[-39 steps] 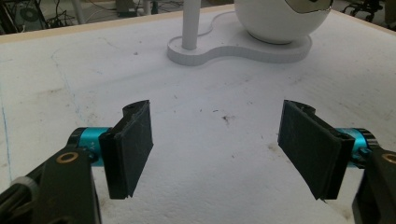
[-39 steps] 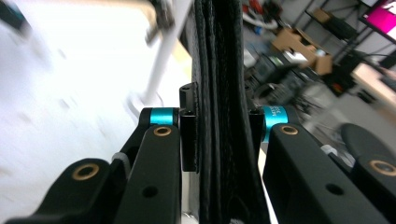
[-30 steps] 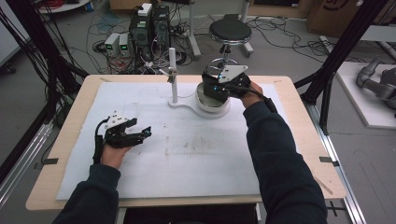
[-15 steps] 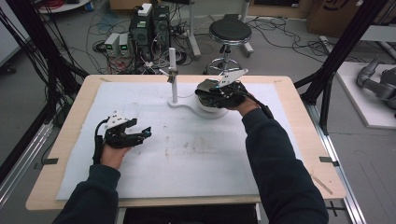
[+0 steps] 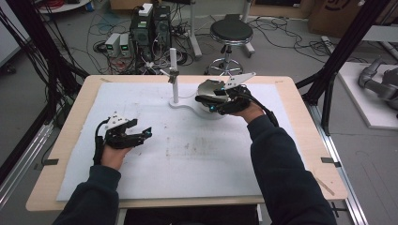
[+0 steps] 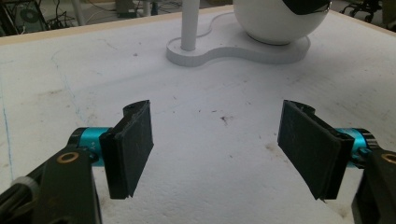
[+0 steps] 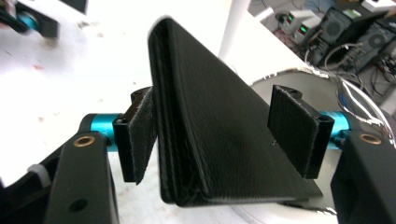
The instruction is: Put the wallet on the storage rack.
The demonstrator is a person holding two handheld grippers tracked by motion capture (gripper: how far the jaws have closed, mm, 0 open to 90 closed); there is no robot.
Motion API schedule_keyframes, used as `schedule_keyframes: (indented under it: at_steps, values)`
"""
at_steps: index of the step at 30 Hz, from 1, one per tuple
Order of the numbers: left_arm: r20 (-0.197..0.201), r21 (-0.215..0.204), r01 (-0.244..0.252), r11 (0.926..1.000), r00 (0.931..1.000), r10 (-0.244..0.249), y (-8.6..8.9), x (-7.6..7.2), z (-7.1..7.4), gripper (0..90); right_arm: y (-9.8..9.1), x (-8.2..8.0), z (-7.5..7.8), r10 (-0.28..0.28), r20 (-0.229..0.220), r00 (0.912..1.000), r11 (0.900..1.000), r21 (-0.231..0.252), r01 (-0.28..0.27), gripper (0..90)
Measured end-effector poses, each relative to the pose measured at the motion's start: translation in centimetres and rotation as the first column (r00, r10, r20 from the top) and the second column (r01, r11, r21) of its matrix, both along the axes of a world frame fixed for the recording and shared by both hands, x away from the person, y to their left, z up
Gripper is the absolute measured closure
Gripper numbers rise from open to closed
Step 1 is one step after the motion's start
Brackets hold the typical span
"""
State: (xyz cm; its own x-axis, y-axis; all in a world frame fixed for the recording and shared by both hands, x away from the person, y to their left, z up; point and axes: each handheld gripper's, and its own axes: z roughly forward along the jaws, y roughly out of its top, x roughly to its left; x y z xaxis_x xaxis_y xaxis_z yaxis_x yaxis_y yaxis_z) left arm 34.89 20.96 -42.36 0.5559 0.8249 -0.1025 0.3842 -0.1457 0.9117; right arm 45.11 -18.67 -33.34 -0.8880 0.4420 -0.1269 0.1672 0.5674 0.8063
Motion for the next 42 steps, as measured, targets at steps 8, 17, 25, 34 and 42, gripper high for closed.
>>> schedule_keyframes:
  at_steps: [8,17,25,34,42]
  values:
    - [-0.003,0.004,0.001,1.0,1.0,-0.001,0.0,0.0,0.0,26.7,0.2,-0.5,0.3,0.084,0.052,0.9952,0.9955,-0.05,-0.081,67.0]
    - [-0.004,0.0,0.0,1.0,1.0,0.0,0.0,0.1,0.0,27.2,0.5,-1.0,1.6,0.044,0.319,0.9466,0.9889,-0.149,0.004,79.6]
    - [-0.005,-0.005,-0.004,1.0,1.0,0.004,0.1,0.1,-0.1,27.7,0.2,0.1,1.9,0.046,0.34,0.9393,0.992,-0.126,-0.003,79.2]
    - [0.003,-0.011,-0.001,0.9999,1.0,0.001,0.2,0.0,0.1,27.7,0.6,-0.8,0.2,0.105,0.147,0.9835,0.993,-0.069,-0.096,70.3]
    - [0.001,-0.014,-0.005,0.9999,1.0,0.005,0.2,0.0,0.0,27.6,0.3,-0.7,0.5,0.02,0.089,0.9958,0.9994,-0.029,-0.017,39.6]
